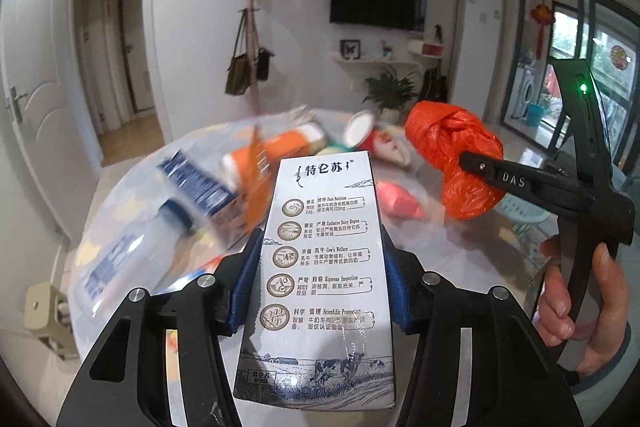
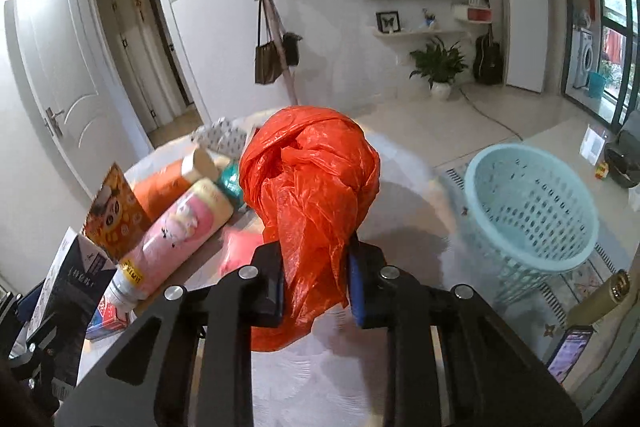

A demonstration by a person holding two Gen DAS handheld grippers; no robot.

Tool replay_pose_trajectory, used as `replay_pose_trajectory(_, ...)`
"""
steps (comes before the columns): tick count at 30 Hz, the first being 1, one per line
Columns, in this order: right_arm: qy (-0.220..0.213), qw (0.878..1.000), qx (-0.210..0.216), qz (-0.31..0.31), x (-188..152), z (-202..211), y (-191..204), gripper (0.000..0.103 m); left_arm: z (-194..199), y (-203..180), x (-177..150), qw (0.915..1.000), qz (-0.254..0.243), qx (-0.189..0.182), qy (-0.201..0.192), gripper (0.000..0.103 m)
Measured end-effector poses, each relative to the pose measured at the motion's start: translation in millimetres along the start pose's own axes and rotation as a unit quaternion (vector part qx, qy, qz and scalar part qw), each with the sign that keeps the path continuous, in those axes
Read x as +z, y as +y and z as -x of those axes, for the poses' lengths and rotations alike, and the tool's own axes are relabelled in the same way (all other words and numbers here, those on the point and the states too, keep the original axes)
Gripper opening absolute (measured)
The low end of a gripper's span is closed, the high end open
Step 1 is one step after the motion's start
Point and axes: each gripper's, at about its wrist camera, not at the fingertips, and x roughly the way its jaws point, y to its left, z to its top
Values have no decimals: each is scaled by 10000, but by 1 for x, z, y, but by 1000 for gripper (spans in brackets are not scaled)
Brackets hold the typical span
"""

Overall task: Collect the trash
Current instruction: 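Carry both items over the blue basket and open both tools to drop them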

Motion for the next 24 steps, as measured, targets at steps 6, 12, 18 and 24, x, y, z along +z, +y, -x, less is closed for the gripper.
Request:
replay_pose_trajectory(6, -445, 9985, -303, -84, 14, 28, -36, 21, -10, -37, 32, 9988, -128, -388, -254, 52)
replay_pose_trajectory(12, -865, 9923, -847, -262, 28, 48, -87, 21, -34, -87, 63, 9955, -370, -794, -352, 52)
replay_pose_trajectory(18, -922, 9831, -1357, -809, 37, 44, -149, 21, -76, -154, 93, 9893, -655, -1279, -242, 52)
replay_pose_trajectory(24, -617, 9738, -1761, -1297, 26, 18, -207, 21, -140, -208, 107, 9799, -834, -1797, 252, 52)
